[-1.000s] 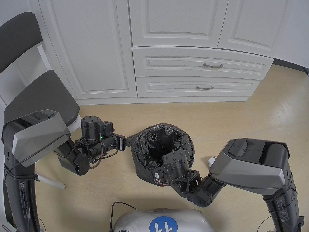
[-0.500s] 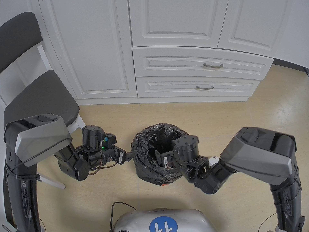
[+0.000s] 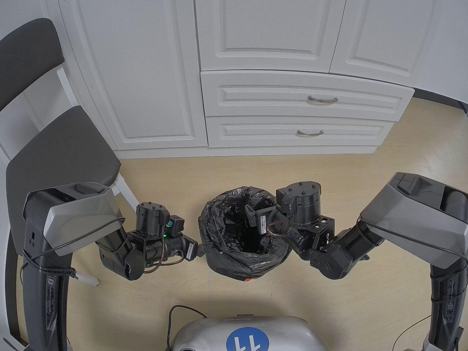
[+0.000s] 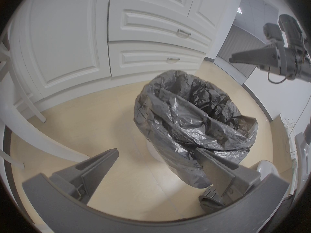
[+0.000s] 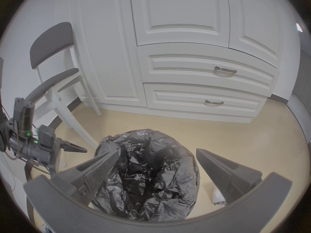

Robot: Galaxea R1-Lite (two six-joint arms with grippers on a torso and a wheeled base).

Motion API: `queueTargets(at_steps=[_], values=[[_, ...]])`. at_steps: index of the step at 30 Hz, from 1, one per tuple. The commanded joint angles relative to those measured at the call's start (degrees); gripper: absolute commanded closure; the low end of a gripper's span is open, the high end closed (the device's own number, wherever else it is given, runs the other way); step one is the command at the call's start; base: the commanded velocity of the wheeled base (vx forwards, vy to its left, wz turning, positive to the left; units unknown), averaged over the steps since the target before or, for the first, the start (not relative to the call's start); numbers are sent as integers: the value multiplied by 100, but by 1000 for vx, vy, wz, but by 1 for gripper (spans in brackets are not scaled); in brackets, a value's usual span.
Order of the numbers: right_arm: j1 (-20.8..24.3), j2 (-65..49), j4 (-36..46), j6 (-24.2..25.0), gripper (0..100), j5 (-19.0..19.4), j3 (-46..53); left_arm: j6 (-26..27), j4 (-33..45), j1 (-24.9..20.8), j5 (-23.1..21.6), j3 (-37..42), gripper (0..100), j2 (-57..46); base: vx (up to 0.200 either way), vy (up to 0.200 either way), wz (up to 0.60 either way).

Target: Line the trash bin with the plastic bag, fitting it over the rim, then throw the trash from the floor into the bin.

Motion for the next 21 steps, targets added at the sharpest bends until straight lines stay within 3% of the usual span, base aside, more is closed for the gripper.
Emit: queueTargets(at_steps=[1, 10, 21], values=[[0, -71, -15, -1, 0, -1, 65, 3, 21, -13, -10, -39, 0, 207, 0, 0, 0], [0, -71, -15, -10, 0, -1, 82, 21, 461, 102, -10, -311, 0, 444, 0, 0, 0], [9, -142, -24, -10, 0, -1, 100, -32, -172, 137, -62, -241, 0, 356, 0, 0, 0]])
